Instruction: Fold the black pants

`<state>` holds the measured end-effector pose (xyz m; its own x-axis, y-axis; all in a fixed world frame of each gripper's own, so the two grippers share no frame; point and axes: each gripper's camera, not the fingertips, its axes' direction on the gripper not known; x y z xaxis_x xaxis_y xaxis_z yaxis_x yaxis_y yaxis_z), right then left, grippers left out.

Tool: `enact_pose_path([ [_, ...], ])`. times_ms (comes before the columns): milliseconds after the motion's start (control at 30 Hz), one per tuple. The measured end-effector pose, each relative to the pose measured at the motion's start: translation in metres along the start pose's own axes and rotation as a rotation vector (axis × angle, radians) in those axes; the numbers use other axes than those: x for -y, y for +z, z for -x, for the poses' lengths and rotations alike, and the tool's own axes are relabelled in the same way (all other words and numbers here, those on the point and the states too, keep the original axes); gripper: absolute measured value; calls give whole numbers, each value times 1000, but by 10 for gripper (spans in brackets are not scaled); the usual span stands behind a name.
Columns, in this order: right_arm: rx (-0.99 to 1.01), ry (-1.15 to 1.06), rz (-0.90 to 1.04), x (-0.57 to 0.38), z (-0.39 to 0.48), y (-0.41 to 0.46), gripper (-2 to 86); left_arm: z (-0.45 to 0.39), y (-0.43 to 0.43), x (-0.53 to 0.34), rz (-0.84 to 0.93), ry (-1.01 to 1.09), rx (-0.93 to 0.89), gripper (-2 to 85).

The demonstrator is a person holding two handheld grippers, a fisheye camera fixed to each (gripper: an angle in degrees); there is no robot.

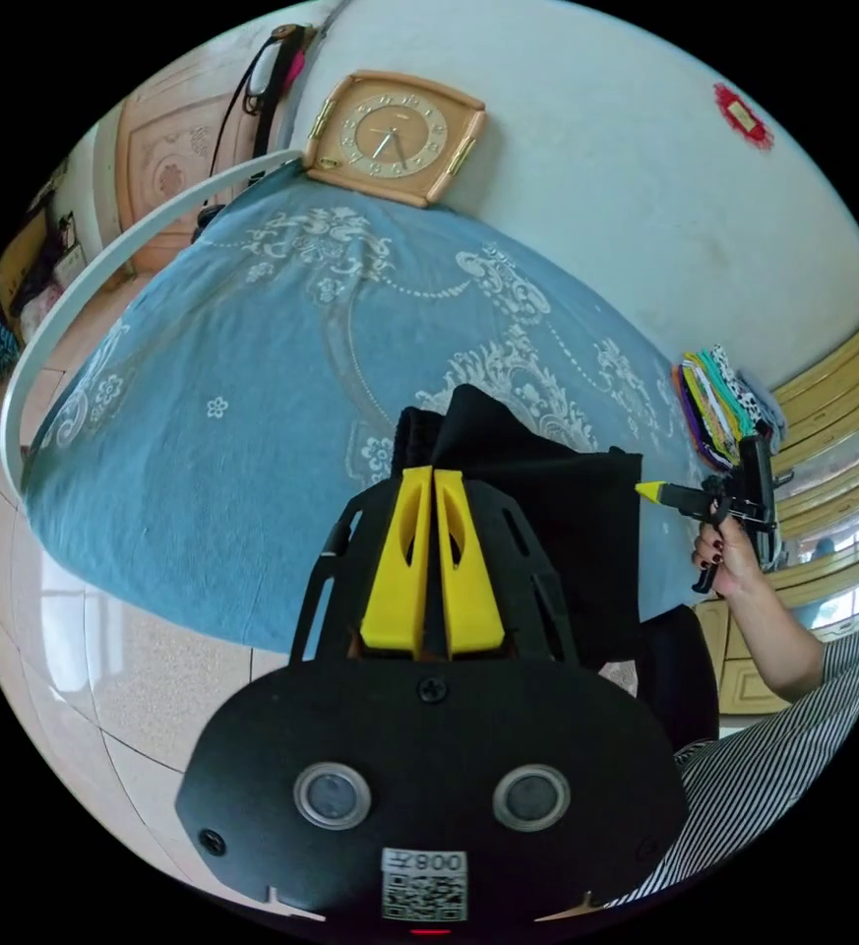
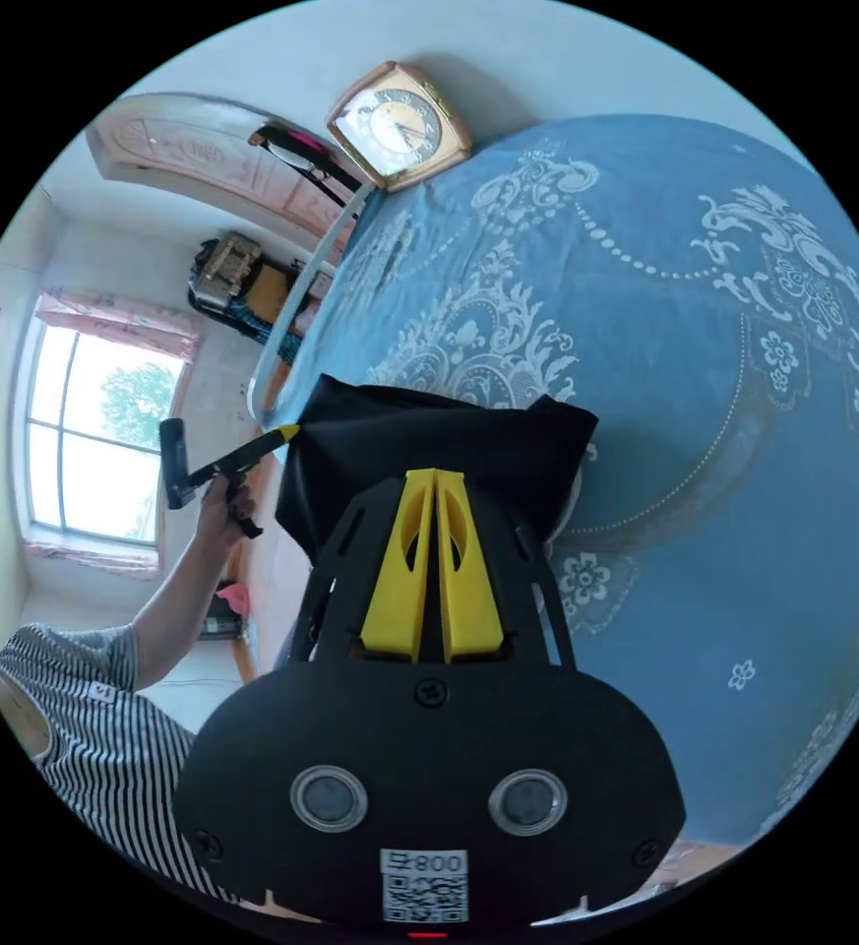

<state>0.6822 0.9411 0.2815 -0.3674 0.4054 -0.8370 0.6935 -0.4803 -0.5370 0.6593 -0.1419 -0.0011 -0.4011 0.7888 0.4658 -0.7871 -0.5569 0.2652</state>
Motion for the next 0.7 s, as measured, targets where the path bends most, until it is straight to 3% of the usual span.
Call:
enact_pose_path([
  [100, -166, 6, 102, 14, -3, 41, 0, 9, 17, -4, 35, -52, -18, 3],
  [333, -126, 27, 116, 9, 7, 47, 0, -26, 0, -5, -91, 21, 7, 2],
  [533, -187, -3, 64, 11, 26, 36, 0, -57, 61, 15, 60, 104, 33, 1],
  [700, -74, 89, 77, 22, 0, 38, 0, -51, 76, 16, 54, 32, 0, 1],
])
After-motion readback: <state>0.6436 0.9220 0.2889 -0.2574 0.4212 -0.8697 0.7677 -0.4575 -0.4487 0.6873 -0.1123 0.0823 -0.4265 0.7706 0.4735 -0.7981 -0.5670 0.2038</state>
